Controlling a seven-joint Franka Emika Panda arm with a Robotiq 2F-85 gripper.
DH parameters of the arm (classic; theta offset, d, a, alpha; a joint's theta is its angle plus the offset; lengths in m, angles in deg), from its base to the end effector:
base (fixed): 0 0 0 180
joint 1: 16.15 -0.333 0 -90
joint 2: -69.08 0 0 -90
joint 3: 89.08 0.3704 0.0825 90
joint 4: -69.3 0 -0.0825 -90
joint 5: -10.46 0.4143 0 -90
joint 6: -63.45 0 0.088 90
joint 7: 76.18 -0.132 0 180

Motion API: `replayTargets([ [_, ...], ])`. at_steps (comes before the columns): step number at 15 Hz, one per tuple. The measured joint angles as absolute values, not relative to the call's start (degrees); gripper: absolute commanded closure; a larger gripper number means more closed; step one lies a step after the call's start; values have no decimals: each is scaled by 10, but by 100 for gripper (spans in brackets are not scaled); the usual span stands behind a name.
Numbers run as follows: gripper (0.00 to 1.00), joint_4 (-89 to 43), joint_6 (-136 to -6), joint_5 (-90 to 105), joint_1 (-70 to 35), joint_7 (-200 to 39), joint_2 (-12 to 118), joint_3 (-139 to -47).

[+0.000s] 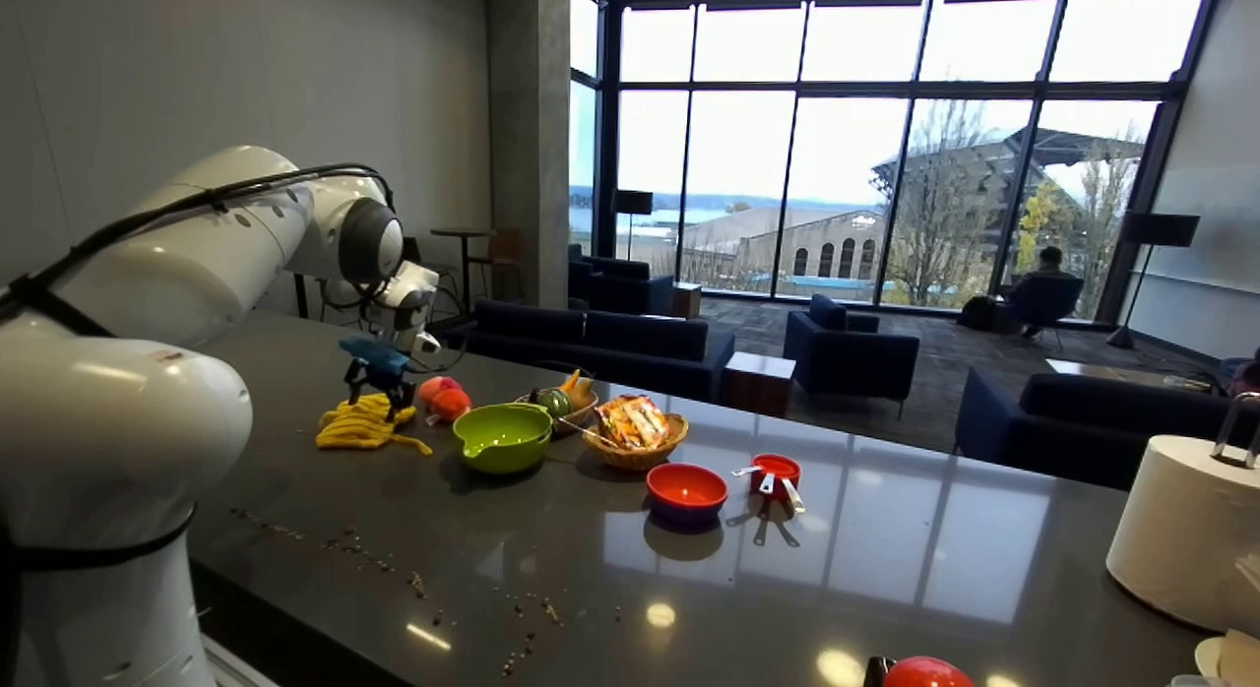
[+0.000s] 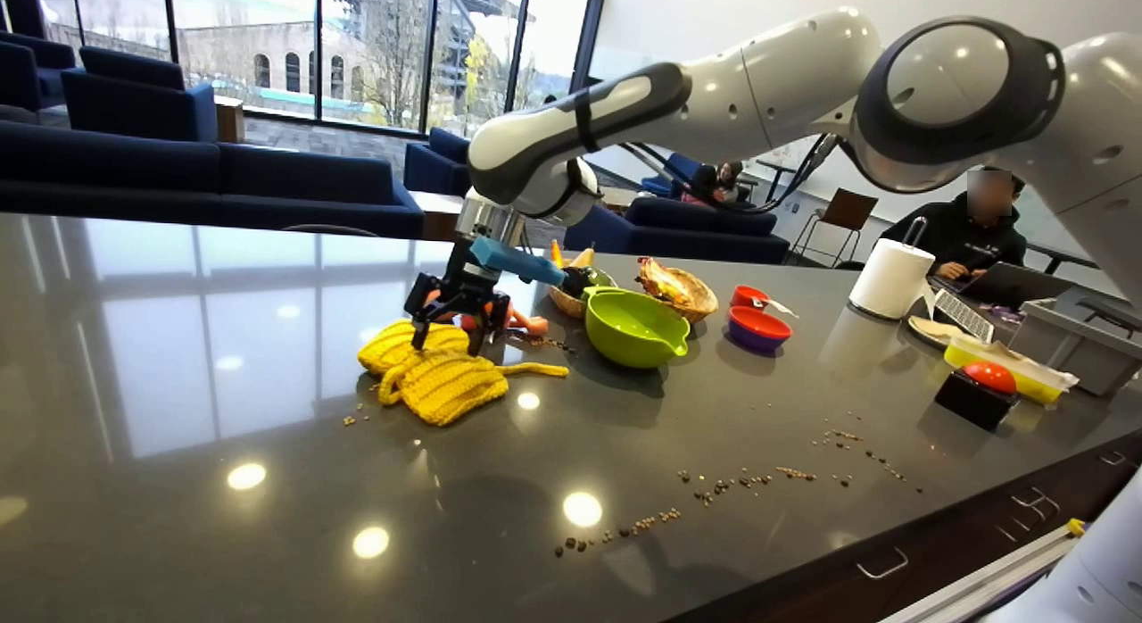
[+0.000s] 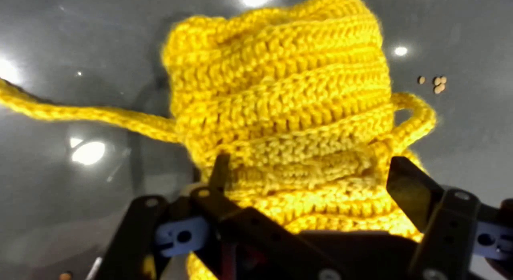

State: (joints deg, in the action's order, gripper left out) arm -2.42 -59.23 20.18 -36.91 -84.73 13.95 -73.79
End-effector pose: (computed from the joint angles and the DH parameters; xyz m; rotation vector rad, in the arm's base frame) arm 0.6847 0.4420 0.1773 -2.7867 -0.3896 0.2553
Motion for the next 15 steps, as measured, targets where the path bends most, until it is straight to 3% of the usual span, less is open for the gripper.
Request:
replayTargets([
  [4, 0, -11, -579, 199, -389, -846, 119, -738],
  [5, 25, -11, -579, 196, -393, -845, 113, -740],
  [6, 25, -9, -578, 190, -398, -845, 111, -742],
  [9, 40, -8, -576, 165, -404, -845, 113, -745],
  [15, 90, -7, -572, 104, -418, -845, 122, -756],
])
